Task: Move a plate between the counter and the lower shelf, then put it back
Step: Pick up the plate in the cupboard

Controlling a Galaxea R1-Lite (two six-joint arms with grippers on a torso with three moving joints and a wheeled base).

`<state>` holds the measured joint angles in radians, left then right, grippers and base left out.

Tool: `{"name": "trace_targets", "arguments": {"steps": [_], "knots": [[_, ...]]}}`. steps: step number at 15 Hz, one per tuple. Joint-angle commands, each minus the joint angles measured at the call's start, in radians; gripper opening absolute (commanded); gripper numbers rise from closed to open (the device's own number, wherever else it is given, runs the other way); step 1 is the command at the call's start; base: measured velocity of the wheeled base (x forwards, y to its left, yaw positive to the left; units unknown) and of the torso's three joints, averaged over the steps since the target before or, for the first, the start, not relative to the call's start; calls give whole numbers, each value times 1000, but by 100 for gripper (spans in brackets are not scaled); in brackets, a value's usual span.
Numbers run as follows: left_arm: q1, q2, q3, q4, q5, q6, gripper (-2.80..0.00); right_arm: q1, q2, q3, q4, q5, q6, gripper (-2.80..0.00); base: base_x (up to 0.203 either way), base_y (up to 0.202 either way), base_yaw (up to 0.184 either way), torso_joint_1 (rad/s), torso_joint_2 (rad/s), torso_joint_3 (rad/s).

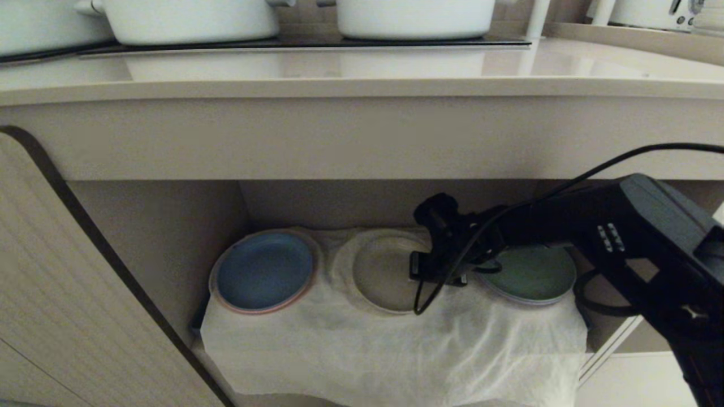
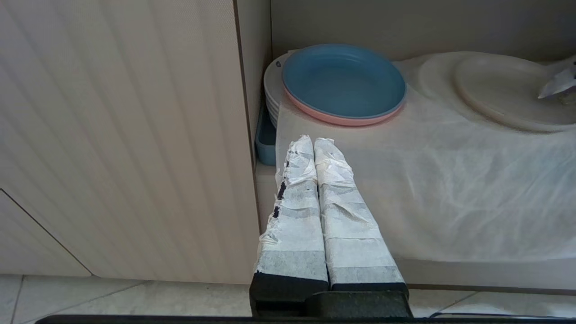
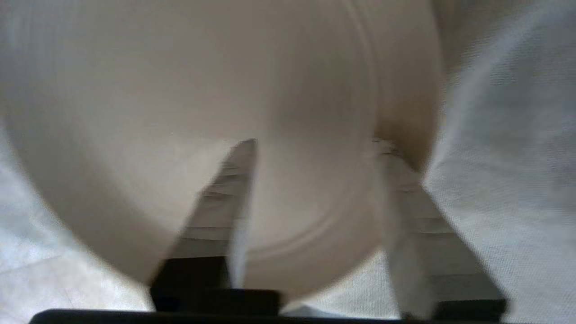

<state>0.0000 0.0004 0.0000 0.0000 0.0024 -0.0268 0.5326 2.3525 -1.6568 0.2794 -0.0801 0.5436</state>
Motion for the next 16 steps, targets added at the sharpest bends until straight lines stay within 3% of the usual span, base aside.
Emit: {"name": "trace_targets", "arguments": {"steps": [1, 16], "knots": [[0, 0, 0, 0, 1, -1, -280, 1, 5, -1, 1, -12, 3, 0, 0, 0, 0, 0, 0, 0], [0, 0, 0, 0, 1, -1, -280, 14, -20, -43, 17, -9, 36, 0, 0, 0, 0, 0, 0, 0]]}}
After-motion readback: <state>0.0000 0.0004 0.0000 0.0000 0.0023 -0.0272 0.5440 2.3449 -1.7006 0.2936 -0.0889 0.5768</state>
